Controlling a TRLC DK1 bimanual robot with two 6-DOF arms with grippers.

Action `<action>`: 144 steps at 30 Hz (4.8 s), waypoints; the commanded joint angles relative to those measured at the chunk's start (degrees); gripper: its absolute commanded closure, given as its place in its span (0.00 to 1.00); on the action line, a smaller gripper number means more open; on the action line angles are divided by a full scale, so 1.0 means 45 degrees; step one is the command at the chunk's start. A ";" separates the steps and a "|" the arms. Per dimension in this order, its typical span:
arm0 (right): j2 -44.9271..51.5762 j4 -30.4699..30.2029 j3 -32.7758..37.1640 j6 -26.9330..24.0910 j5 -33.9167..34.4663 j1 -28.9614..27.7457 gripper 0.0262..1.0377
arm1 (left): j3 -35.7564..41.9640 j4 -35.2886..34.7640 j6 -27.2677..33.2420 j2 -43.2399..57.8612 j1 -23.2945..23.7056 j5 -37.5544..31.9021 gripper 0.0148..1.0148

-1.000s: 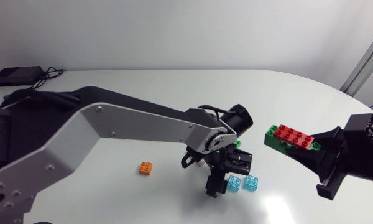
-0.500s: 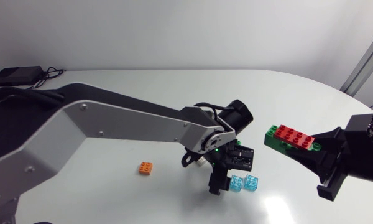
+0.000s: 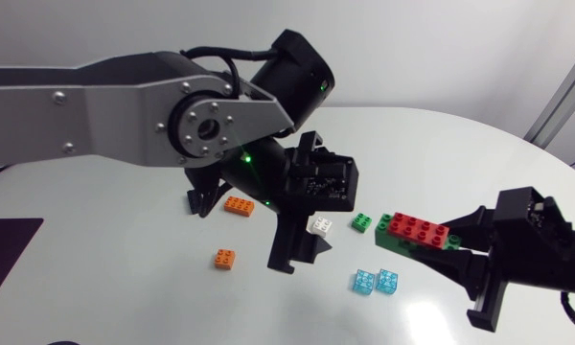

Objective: Separate the duplo bricks

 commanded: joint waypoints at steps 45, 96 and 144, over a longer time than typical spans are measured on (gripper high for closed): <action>0.3637 0.3290 0.0310 0.2329 0.2267 0.5711 0.72 | 0.1358 -0.1703 0.0168 0.1792 -0.0266 0.2111 0.44; 0.2524 0.2548 -0.0198 0.2114 0.2072 0.5164 0.72 | 0.0538 -0.1722 0.0070 0.0542 0.0066 0.2404 0.80; 0.1117 0.1337 -0.0139 0.0805 0.1642 0.1433 0.73 | -0.3661 -0.0609 0.1301 0.1812 0.0905 0.0178 0.76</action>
